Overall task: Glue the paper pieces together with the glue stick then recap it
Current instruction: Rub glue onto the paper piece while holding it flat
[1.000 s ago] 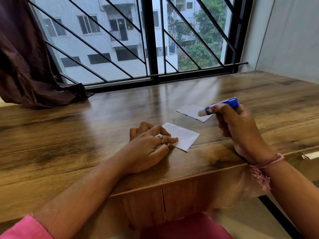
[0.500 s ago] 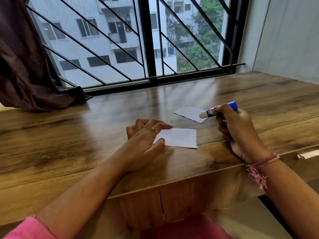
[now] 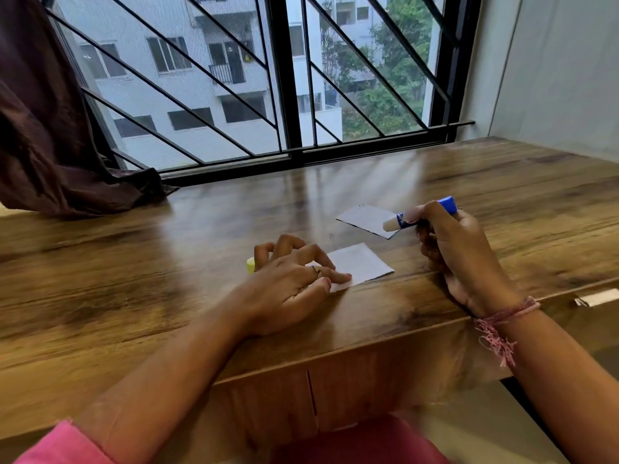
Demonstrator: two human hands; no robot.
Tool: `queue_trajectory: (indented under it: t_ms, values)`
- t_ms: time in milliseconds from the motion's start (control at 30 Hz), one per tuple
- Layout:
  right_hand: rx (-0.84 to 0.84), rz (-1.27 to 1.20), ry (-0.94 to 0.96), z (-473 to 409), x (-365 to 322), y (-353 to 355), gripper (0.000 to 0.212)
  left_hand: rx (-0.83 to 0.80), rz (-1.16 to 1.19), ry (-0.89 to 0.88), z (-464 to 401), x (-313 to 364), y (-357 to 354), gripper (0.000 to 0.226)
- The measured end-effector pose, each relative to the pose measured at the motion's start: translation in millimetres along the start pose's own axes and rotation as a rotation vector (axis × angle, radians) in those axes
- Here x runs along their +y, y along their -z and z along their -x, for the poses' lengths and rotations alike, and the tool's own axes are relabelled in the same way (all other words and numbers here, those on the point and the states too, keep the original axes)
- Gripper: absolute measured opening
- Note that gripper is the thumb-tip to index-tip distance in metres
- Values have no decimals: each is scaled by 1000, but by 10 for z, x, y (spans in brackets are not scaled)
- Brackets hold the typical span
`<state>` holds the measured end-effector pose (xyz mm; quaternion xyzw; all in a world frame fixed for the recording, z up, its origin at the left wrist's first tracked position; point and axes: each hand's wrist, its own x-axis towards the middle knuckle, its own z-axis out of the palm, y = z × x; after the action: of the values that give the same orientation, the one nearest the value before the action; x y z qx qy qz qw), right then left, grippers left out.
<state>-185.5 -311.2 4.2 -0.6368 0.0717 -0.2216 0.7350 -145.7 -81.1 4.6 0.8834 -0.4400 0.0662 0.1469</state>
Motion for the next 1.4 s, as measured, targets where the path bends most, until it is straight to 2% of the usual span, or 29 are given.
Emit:
queue_trajectory:
  t_ms: [133, 267, 333, 433, 633, 900, 1033, 1200, 1400]
  values:
    - [-2, 5, -2, -11, 12, 6, 14, -7, 72, 6, 2, 35, -15, 54]
    - [-5, -6, -20, -14, 11, 8, 9, 46, 125, 35, 19, -26, -2, 57]
    - [-5, -3, -20, -6, 7, 3, 10, 7, 93, 36, 18, -63, 2, 53]
    - [-9, 7, -9, 3, 0, -2, 24, -39, 23, -10, 21, -87, -3, 53]
    - [-18, 11, 3, -2, -1, -13, 35, -23, 22, -20, 22, 20, 8, 47]
    - [-9, 86, 23, -48, 63, -14, 23, -6, 26, -19, 36, 7, -12, 50]
    - [-7, 195, 67, -89, 133, -11, 5, -55, 3, -12, 15, -37, -34, 51]
    - [-43, 377, 120, -128, 201, 8, 17, -83, 49, 1, 8, -46, -38, 51]
    - [-38, 454, 145, -144, 219, -8, 21, -82, 68, 20, 6, -36, -46, 51]
